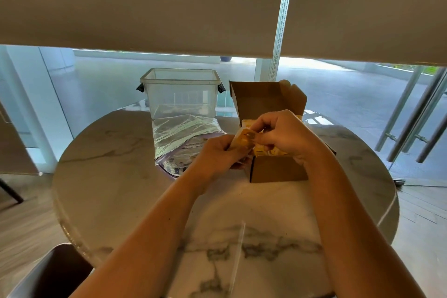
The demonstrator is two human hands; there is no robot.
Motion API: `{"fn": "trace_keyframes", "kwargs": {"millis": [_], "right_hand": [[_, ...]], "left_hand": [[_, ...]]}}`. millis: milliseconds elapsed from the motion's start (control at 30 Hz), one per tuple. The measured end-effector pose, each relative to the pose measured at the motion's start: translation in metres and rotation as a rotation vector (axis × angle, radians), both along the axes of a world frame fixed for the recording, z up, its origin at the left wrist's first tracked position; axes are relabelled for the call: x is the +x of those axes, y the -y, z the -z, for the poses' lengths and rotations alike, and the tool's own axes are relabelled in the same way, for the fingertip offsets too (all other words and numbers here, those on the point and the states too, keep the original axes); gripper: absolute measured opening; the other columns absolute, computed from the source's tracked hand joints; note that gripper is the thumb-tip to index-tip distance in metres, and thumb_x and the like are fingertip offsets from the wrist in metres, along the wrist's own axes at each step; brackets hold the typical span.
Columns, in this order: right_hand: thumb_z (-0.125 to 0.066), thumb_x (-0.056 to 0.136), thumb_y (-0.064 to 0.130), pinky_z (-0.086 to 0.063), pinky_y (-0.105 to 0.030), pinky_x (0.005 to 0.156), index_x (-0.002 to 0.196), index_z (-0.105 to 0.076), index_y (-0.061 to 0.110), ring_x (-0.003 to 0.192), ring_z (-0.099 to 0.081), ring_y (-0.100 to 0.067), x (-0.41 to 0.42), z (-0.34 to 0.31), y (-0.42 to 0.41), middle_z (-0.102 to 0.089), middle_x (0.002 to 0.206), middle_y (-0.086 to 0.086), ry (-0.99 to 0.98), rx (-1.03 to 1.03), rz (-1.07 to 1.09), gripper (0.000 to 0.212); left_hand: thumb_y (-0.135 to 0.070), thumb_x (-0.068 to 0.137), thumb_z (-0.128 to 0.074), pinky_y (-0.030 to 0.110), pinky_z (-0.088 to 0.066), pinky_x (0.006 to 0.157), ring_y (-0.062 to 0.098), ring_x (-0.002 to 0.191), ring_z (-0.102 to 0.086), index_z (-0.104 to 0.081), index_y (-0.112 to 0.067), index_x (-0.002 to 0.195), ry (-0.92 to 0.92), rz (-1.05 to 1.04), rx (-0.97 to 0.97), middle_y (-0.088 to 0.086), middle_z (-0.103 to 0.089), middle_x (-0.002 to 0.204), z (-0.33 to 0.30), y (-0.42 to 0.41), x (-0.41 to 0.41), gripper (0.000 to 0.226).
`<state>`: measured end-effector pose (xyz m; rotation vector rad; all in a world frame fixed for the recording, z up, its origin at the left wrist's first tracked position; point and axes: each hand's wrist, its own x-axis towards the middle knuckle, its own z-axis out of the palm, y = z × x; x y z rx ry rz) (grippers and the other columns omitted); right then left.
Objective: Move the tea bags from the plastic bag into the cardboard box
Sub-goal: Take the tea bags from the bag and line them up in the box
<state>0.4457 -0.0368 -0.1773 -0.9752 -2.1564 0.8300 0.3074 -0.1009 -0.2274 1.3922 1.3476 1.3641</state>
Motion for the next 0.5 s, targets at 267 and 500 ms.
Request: {"fn": "trace_keyframes", "kwargs": {"millis": [267,500], "right_hand": [[-0.06,0.086,0.002,-0.059,-0.027,0.067,0.087,-0.056,0.012,0.068,-0.07,-0.014,0.037,-0.011,-0.018,-0.067,0.084,-0.011,-0.334,-0.134,0.201,0.011],[-0.071,0.08,0.007,-0.045,-0.03,0.075,0.099,-0.067,0.005,0.084,-0.056,-0.021,0.075,-0.002,-0.049,-0.065,0.096,-0.012,0.071,0.277,0.546,0.02]], "left_hand": [[-0.029,0.088,-0.06,0.01,-0.048,0.055,0.007,0.073,-0.055,-0.062,-0.035,0.096,-0.167,-0.022,0.024,-0.006,-0.058,0.09,0.001,0.0,0.001,0.011],[-0.023,0.088,-0.062,0.013,-0.051,0.06,0.009,0.074,-0.056,-0.065,-0.033,0.098,-0.205,0.001,0.063,0.002,-0.062,0.093,0.007,-0.004,0.0,0.015]]}}
